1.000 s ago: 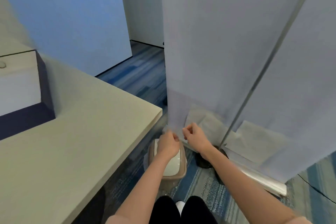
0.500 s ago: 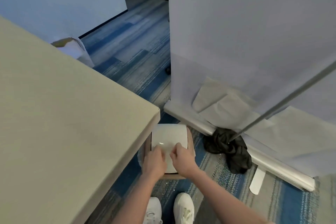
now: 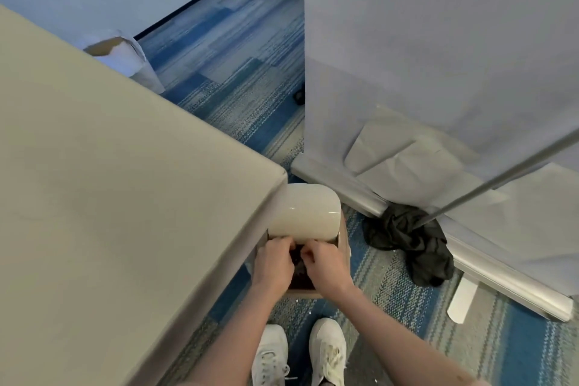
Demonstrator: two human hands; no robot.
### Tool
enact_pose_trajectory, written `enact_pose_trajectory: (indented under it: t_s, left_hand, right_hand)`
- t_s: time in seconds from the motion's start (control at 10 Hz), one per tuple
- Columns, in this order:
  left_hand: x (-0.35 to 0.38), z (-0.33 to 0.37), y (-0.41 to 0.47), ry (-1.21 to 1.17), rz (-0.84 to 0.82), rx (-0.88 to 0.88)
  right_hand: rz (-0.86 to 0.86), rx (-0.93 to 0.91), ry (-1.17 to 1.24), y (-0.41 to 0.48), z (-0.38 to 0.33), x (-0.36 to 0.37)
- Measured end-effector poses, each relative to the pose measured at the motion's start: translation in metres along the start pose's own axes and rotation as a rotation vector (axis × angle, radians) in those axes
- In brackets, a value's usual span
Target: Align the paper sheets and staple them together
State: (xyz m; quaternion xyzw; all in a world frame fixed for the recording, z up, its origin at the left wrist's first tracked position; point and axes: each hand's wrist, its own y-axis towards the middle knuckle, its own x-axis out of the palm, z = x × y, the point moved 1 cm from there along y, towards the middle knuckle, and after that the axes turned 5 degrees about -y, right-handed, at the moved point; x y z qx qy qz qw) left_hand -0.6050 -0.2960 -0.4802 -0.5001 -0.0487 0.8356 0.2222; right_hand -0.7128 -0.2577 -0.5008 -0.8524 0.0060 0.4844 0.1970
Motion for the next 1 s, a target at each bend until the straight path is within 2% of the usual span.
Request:
enact_pose_trajectory:
  t_s: [0.6, 0.8, 0.9, 1.0]
  left_hand:
    - [-0.01, 0.007, -0.004, 0.164, -0.023, 0.022]
    - [-0.045, 0.041, -0.025, 0.15, 0.058, 0.066]
    - [-0.072, 0.08, -0.038, 0.092, 0.15, 0.13]
    - [-0.099, 0.123, -0.065, 0.028, 0.172, 0.203]
  right_hand:
    - [-0.055, 0.007, -0.075, -0.005, -0.012, -0.014]
    - [0.051, 0.006, -0.071, -0.034, -0.029, -0.067]
    - [0.177, 0.004, -0.076, -0.049, -0.034, -0.113]
    - [0.29, 0.01, -0.022, -0.072, -0.036, -0.158]
